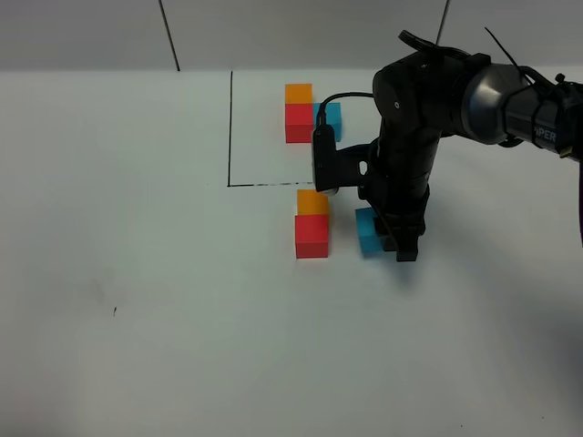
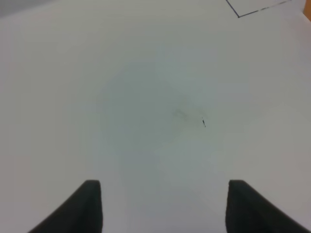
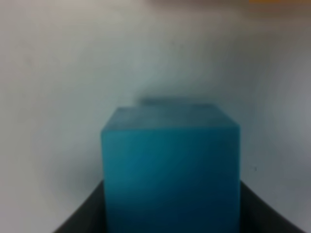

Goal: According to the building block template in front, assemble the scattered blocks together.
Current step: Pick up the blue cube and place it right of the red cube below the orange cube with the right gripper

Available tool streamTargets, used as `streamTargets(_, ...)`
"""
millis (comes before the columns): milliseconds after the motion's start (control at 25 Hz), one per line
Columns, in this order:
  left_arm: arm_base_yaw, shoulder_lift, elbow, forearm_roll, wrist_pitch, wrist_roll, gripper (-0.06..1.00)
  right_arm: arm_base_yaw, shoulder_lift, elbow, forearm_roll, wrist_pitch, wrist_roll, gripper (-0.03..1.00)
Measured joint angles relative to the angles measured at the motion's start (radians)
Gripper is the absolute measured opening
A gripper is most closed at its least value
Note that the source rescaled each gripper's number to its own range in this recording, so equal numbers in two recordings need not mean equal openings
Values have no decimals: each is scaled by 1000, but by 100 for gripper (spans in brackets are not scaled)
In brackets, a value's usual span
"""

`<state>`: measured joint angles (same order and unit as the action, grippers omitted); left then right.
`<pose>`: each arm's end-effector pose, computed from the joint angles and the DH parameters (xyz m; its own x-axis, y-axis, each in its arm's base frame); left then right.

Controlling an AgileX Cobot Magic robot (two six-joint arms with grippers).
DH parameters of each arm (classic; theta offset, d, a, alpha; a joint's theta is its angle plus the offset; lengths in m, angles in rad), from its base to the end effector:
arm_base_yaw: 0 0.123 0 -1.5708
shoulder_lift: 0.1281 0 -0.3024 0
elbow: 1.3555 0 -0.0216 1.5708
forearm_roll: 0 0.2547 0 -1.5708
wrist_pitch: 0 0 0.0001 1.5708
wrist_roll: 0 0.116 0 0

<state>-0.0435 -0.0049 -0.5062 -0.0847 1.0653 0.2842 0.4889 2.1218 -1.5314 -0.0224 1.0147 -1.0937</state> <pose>0.0011 -0.0086 0.2695 -0.4089 0.2581 -0.8753 0.2142 0.9595 0.1829 0.3802 0.1998 0.1386 0.0233 -0.9997 -0.0068 -0.9982 -0.0229 -0.0559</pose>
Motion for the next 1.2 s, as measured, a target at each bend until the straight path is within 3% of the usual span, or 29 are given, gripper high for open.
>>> streamTargets(440, 0, 0, 0, 0, 0, 0, 26, -33, 4, 40, 91, -103, -97, 1)
streamTargets(1200, 0, 0, 0, 0, 1, 0, 26, -33, 54, 41, 128, -168, -91, 1)
